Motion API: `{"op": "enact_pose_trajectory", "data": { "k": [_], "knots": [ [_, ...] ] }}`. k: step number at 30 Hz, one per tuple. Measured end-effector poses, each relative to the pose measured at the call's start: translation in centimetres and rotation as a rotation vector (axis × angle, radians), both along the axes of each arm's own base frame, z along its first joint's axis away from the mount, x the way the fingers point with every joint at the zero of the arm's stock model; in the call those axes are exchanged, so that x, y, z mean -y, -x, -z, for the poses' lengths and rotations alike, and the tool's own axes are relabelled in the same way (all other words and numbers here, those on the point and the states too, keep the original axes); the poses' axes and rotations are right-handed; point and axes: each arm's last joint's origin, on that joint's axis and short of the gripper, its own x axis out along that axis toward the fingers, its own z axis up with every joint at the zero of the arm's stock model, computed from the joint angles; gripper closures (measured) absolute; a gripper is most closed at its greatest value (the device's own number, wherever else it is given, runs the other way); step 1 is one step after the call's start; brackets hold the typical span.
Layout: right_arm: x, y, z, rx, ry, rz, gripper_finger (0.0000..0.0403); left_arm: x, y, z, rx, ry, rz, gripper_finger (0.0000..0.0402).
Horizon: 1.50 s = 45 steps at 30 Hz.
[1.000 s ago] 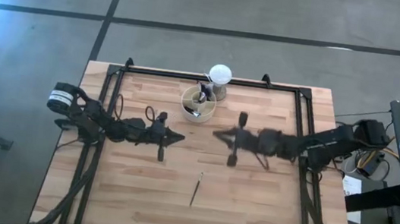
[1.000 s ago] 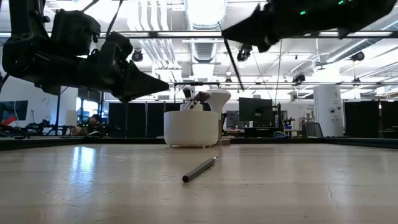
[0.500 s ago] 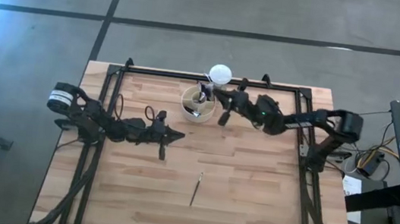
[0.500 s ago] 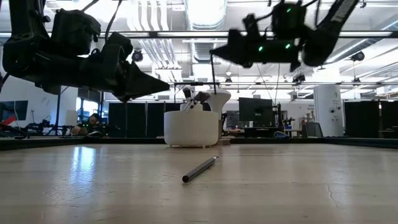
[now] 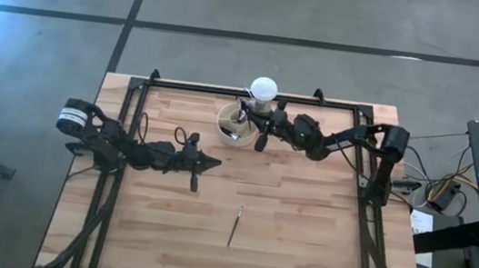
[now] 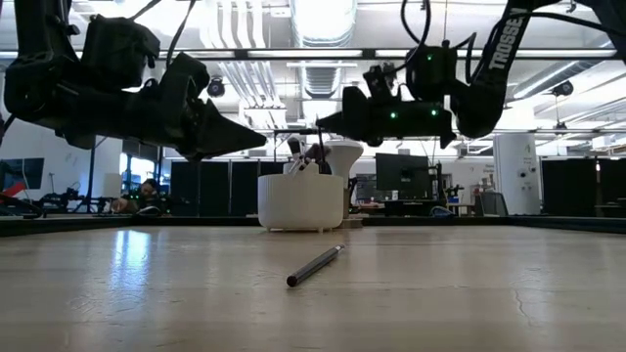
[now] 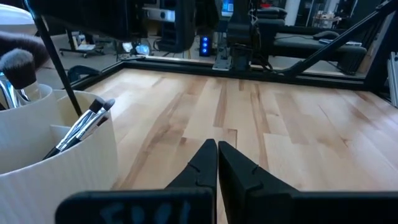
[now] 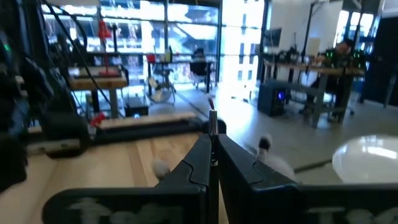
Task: Put items in baskets/containers
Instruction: Put the black liner brush into the white organizer, then put the black eyeshadow brush into the white organizer
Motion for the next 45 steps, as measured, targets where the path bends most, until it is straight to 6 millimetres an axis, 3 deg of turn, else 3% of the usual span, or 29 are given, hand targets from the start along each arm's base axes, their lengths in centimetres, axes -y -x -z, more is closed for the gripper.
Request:
{"op": "enact_pose_trajectory", "data": {
  "k": [12,22,28,36,40,45],
  "knots": [
    [0.0,0.0,1.0,-0.062,-0.116,0.009,0.0385,0.0,0.0,0.4,-0.045,0.014,0.006,0.0394],
    [0.0,0.0,1.3,-0.102,-0.155,0.011,0.0315,0.0,0.1,1.2,-0.113,0.094,-0.013,0.0394],
    [-0.2,0.4,0.3,-0.138,-0.173,0.010,0.0298,0.2,-1.2,0.7,-0.150,0.105,-0.004,0.0394],
    [-2.7,2.3,-1.6,-0.375,-0.125,0.039,0.0352,1.1,-3.7,-0.8,-0.178,0.120,0.021,0.0394],
    [-4.3,4.3,-2.2,-0.377,-0.090,0.044,0.0389,1.8,-4.7,-1.3,-0.239,0.148,0.004,0.0394],
    [-5.6,7.5,-2.3,-0.350,-0.074,0.032,0.0394,3.3,-6.1,-2.1,-0.399,0.187,-0.062,0.0392]
  ]
}}
